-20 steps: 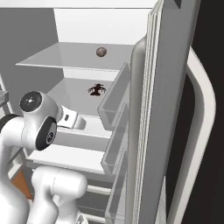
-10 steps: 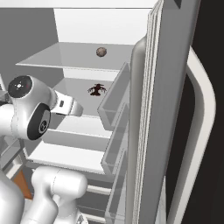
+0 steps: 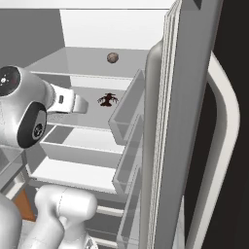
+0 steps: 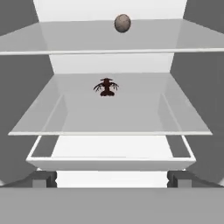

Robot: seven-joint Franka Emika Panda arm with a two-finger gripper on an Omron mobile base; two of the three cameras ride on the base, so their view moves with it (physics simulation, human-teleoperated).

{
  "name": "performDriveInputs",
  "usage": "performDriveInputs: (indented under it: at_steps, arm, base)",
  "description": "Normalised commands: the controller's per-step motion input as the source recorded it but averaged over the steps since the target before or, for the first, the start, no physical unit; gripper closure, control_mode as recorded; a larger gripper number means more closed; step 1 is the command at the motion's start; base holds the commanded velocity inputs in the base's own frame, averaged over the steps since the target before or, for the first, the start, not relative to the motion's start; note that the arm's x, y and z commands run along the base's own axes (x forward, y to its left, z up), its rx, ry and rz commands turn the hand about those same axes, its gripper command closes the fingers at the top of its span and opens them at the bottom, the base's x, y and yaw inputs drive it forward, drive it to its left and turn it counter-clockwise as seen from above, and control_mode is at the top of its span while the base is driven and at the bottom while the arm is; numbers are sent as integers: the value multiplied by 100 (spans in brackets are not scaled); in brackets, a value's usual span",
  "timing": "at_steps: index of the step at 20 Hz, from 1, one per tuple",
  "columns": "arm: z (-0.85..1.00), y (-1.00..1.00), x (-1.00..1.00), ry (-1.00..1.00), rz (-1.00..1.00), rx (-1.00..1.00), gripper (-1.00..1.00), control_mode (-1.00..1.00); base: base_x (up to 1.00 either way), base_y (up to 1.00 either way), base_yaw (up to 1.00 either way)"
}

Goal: Pick the egg and butter from the fridge and place them by the bowl for mixing.

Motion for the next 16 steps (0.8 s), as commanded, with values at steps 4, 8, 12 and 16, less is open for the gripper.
performDriveInputs:
  at_steps: [4,8,12,16]
  arm:
    - [28,0,-11,-29,0,-17,-100,-100]
    - [29,0,-12,-22,0,-6,-100,-100]
    - [45,0,-10,-24,0,-2,-100,-100]
    - [57,0,-1,-4,-7,3,-100,-100]
  base:
    - [0,0,0]
    - [0,0,0]
    - [0,0,0]
    - [0,0,0]
